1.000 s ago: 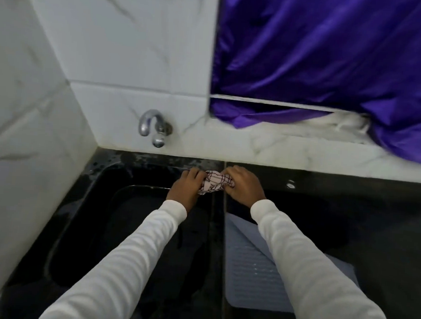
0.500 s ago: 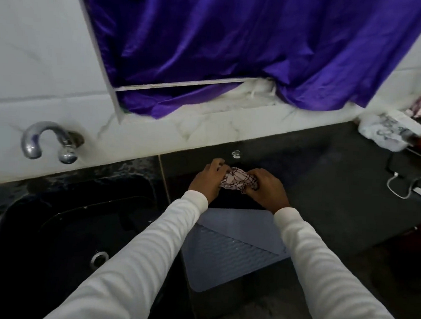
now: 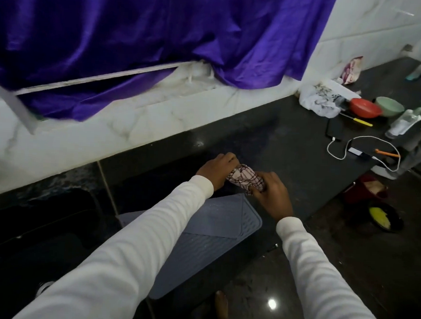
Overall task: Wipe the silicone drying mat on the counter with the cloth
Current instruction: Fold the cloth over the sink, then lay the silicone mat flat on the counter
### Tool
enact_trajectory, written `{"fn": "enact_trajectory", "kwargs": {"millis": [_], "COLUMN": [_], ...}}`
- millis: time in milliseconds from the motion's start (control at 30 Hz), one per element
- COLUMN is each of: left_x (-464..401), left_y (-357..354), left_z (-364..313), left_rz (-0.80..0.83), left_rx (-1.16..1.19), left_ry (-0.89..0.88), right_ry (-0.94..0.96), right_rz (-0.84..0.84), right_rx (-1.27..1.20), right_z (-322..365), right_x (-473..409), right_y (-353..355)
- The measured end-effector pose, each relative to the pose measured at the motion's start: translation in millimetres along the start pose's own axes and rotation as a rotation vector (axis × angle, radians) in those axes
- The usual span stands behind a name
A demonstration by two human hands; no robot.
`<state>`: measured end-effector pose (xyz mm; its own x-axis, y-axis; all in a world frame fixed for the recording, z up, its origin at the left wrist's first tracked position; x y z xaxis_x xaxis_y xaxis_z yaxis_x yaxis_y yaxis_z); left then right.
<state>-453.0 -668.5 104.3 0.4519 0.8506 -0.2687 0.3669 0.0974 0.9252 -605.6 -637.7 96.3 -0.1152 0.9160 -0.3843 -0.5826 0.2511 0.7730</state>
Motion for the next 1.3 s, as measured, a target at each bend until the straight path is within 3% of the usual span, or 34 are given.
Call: {"fn": "enact_trajectory", "kwargs": {"millis": [433, 733, 967, 1067, 1200, 1300], "left_x": [-87.4, -92.4, -27.6, 42.7, 156.6, 230.5], "left_y": [-126.4, -183.5, -126.9, -86.8, -28.3, -2.3], "left_z": [-44.9, -37.4, 35.6, 87.6, 145.1, 165.4], "left_rz": [0.270, 0.320, 0.119, -0.013, -0.189, -0.198], "left_rx": [0.143, 0.137, 0.117, 0.025, -0.096, -0.128], "left_ry": [0.002, 0.070, 0.308, 0.526, 0.862, 1.033], "right_ry": [-0.217, -0.223, -0.069, 0.083, 0.358, 0.532], "right_rz": [0.093, 0.179, 0.040, 0.000, 0.227, 0.418], "right_rx": [0.027, 0.203, 0.289, 0.237, 0.143, 0.122], "right_z": [-134.8, -174.8, -135.6, -93.6, -45.9, -29.0], "right_x": [28.7, 32.8, 11.2, -0.8, -1.9, 12.8], "right_y": [-13.8, -40.0, -31.5, -36.3, -79.7, -114.5]}}
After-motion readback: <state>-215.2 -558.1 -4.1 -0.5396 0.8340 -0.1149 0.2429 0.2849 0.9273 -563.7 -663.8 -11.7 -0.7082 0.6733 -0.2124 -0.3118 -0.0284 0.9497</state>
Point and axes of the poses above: each hand's wrist, its own x-axis away from the middle knuckle, its own y-axis out of the back of the hand, z = x × y, the point moved 10 cm from there along -x, towards the middle knuckle, and after that the axes turned 6 degrees about -z, right-handed, at the moved point
